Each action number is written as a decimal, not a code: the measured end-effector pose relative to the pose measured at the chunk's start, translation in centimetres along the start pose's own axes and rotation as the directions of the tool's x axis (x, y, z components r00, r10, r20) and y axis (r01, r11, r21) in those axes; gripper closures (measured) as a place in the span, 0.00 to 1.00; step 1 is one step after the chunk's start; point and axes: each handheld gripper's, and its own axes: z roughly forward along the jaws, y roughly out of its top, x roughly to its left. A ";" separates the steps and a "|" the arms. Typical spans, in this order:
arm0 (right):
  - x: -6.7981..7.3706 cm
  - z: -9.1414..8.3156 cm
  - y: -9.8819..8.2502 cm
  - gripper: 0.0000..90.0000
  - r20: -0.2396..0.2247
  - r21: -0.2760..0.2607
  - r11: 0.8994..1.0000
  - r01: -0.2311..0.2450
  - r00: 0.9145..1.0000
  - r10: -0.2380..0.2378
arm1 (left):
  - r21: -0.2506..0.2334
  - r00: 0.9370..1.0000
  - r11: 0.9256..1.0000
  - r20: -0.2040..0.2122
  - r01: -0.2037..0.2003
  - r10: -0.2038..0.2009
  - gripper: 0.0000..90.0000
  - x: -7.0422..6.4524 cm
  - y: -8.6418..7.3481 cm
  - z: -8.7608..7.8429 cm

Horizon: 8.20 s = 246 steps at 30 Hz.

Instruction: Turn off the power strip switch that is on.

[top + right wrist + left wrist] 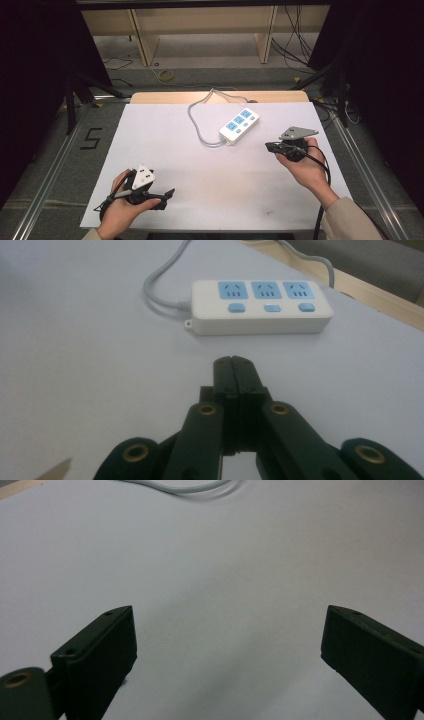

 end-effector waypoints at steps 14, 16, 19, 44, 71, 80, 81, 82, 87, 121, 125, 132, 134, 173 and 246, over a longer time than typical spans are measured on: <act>-1.3 1.3 2.0 1.00 0.023 0.005 1.000 -0.024 0.999 0.024 | 0.001 1.000 1.000 -0.001 -0.005 0.005 0.08 -0.1 0.0 0.0; -1.4 1.6 2.1 1.00 0.023 0.011 1.000 -0.026 0.999 0.025 | 0.006 1.000 1.000 0.000 -0.007 0.007 0.08 -0.1 0.0 0.0; -1.6 2.2 2.5 1.00 0.025 0.023 0.999 -0.029 0.999 0.029 | 0.001 1.000 1.000 -0.002 -0.007 0.007 0.08 -0.1 0.0 0.0; -2.8 5.0 4.3 1.00 0.034 0.074 0.997 -0.034 0.999 0.032 | 0.004 1.000 1.000 -0.004 -0.009 0.009 0.09 -0.2 0.0 0.1; -3.8 8.0 5.7 1.00 0.050 0.121 0.992 -0.045 0.998 0.039 | 0.007 0.999 0.999 -0.006 -0.034 0.034 0.10 -0.4 0.2 0.3; -4.2 8.7 5.9 1.00 0.052 0.132 0.990 -0.055 0.997 0.048 | 0.009 0.999 0.999 -0.004 -0.039 0.039 0.10 -0.4 0.2 0.3; -4.2 8.8 5.9 1.00 0.050 0.135 0.989 -0.058 0.997 0.052 | 0.009 0.999 0.999 -0.004 -0.042 0.042 0.10 -0.4 0.2 0.3; -4.2 8.9 5.9 1.00 0.051 0.135 0.989 -0.058 0.997 0.052 | 0.009 0.999 0.999 -0.005 -0.039 0.039 0.10 -0.4 0.2 0.3; -4.4 9.4 6.0 1.00 0.054 0.141 0.988 -0.065 0.997 0.058 | 0.010 0.999 0.999 -0.003 -0.042 0.042 0.10 -0.4 0.2 0.3; -5.2 12.9 6.1 1.00 0.064 0.176 0.980 -0.096 0.994 0.086 | 0.008 0.999 0.999 0.005 -0.036 0.036 0.10 -0.5 0.2 0.4; -5.3 13.4 6.1 1.00 0.066 0.177 0.979 -0.100 0.994 0.090 | 0.010 0.999 0.999 0.005 -0.044 0.044 0.10 -0.5 0.2 0.4; -5.1 14.4 5.8 1.00 0.064 0.184 0.977 -0.104 0.994 0.094 | 0.011 0.999 0.999 0.007 -0.045 0.045 0.10 -0.5 0.2 0.4; -5.0 14.6 5.9 1.00 0.062 0.183 0.977 -0.107 0.993 0.097 | 0.009 0.999 0.999 0.006 -0.042 0.042 0.10 -0.5 0.2 0.4; -5.3 16.2 6.6 1.00 0.081 0.231 0.967 -0.105 0.993 0.089 | 0.011 0.999 0.999 0.012 -0.047 0.047 0.10 -0.5 0.2 0.4; -5.1 17.0 7.8 1.00 0.102 0.319 0.944 -0.080 0.994 0.049 | 0.012 0.999 0.999 0.017 -0.049 0.049 0.11 -0.6 0.2 0.5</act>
